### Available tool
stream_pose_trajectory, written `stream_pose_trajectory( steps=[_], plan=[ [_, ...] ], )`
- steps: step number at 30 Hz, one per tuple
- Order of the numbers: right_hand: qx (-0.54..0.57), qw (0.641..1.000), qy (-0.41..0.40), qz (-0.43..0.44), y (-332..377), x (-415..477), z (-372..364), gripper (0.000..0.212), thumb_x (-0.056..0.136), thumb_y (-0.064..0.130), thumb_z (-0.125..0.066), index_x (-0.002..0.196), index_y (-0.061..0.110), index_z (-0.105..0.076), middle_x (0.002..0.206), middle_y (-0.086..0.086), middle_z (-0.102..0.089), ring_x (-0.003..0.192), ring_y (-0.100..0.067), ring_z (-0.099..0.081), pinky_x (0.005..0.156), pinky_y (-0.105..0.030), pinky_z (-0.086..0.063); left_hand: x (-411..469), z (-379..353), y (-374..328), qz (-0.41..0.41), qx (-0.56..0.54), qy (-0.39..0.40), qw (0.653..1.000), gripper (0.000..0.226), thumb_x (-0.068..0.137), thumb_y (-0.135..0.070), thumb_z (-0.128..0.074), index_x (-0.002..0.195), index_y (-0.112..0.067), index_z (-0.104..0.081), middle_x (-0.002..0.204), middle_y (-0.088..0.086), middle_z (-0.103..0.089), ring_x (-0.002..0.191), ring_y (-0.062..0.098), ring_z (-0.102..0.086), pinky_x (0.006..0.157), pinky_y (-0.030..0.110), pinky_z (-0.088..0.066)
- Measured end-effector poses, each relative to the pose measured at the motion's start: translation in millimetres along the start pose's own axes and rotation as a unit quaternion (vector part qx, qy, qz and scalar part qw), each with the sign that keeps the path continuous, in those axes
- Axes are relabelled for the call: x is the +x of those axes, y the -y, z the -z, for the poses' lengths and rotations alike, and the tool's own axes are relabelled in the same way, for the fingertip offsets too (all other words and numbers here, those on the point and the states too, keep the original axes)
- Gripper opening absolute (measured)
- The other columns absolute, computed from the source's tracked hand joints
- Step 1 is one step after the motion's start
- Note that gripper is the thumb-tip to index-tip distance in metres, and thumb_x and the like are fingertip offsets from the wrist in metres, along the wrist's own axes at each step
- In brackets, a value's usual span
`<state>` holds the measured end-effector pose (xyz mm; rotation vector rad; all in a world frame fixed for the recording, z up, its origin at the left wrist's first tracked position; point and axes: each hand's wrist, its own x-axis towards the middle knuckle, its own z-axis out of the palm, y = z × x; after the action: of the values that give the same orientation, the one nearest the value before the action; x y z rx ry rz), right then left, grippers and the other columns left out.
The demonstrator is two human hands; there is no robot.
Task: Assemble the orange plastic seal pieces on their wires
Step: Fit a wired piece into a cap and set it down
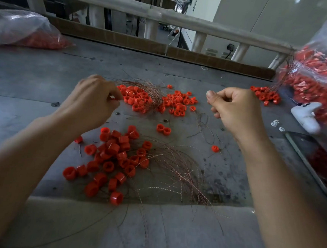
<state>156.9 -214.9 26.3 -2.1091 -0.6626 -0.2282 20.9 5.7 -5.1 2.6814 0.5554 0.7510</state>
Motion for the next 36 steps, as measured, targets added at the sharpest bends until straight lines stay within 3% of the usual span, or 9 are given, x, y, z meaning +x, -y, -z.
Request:
stream_pose_trajectory(
  steps=[3,6,10,17,22,25,29,32,36],
  plan=[
    [-0.037,0.999,0.010,-0.010,-11,5,-4,0.018,0.086,0.027,-0.061,0.074,0.015,-0.066,0.064,0.007,-0.061,0.063,-0.008,-0.056,0.065,-0.026,-0.044,-5,10,-9,0.002,-0.047,-0.058,0.997,0.007,0.085,-0.015,-0.062,0.091,-0.014,-0.068,0.076,-0.008,-0.053,0.070,0.010,-0.046,0.066,0.020,-0.034],
    [-0.102,0.991,0.086,-0.006,-18,6,-16,0.016,0.089,0.023,-0.057,0.097,0.018,-0.070,0.094,0.003,-0.069,0.085,-0.008,-0.057,0.073,-0.020,-0.038,-11,17,-17,0.005,-0.119,-0.080,0.990,0.010,0.085,-0.020,-0.063,0.080,-0.027,-0.060,0.073,-0.021,-0.054,0.065,-0.002,-0.052,0.059,0.009,-0.034],
    [-0.153,0.969,0.197,0.000,-22,4,-30,0.025,0.092,0.023,-0.053,0.114,0.018,-0.064,0.122,0.000,-0.061,0.111,-0.013,-0.052,0.081,-0.017,-0.031,-20,22,-28,0.006,-0.239,-0.052,0.970,0.021,0.084,-0.020,-0.062,0.074,-0.037,-0.055,0.074,-0.016,-0.063,0.061,0.000,-0.063,0.053,0.014,-0.050],
    [-0.020,0.997,0.048,0.049,-13,5,-23,0.018,0.090,0.012,-0.055,0.098,0.015,-0.071,0.089,0.008,-0.065,0.076,0.008,-0.054,0.063,0.003,-0.034,-27,24,-37,-0.002,-0.274,-0.003,0.962,0.031,0.072,-0.013,-0.072,0.074,-0.041,-0.058,0.076,-0.016,-0.065,0.067,-0.002,-0.064,0.063,0.012,-0.051],
    [0.121,0.990,0.017,0.074,1,-1,-9,0.032,0.087,0.001,-0.056,0.080,0.031,-0.061,0.078,0.012,-0.065,0.071,-0.001,-0.064,0.072,-0.015,-0.049,-30,19,-42,-0.014,-0.283,0.022,0.959,0.037,0.070,-0.011,-0.073,0.078,-0.043,-0.058,0.071,-0.023,-0.064,0.068,-0.007,-0.063,0.064,0.007,-0.049],
    [0.165,0.983,0.019,0.084,11,-7,-3,0.033,0.087,-0.003,-0.054,0.081,0.029,-0.061,0.076,0.010,-0.065,0.062,-0.001,-0.063,0.064,-0.014,-0.049,-31,19,-46,-0.023,-0.321,0.042,0.946,0.032,0.065,-0.013,-0.075,0.075,-0.040,-0.061,0.072,-0.029,-0.066,0.070,-0.008,-0.063,0.067,0.004,-0.047],
    [0.197,0.974,0.054,0.100,23,-16,-2,0.029,0.087,-0.004,-0.054,0.083,0.024,-0.062,0.077,0.008,-0.066,0.062,-0.004,-0.064,0.064,-0.015,-0.050,-34,24,-53,-0.028,-0.408,0.068,0.910,0.026,0.047,-0.046,-0.067,0.071,-0.038,-0.069,0.097,-0.020,-0.068,0.089,-0.004,-0.063,0.078,0.008,-0.048],
    [0.258,0.954,0.104,0.109,31,-22,-1,0.028,0.085,-0.006,-0.054,0.083,0.021,-0.064,0.072,0.007,-0.068,0.061,-0.006,-0.064,0.062,-0.016,-0.050,-36,25,-55,-0.028,-0.423,0.082,0.902,0.028,0.046,-0.048,-0.066,0.072,-0.042,-0.070,0.121,-0.020,-0.055,0.098,-0.003,-0.061,0.083,0.012,-0.049],
    [0.332,0.919,0.179,0.113,38,-29,-1,0.025,0.083,-0.006,-0.054,0.085,0.017,-0.064,0.072,0.006,-0.070,0.062,-0.007,-0.065,0.062,-0.017,-0.051,-36,26,-58,-0.037,-0.423,0.104,0.899,0.028,0.048,-0.046,-0.066,0.075,-0.039,-0.071,0.121,-0.024,-0.055,0.109,-0.011,-0.052,0.084,0.008,-0.045]
  ],
)
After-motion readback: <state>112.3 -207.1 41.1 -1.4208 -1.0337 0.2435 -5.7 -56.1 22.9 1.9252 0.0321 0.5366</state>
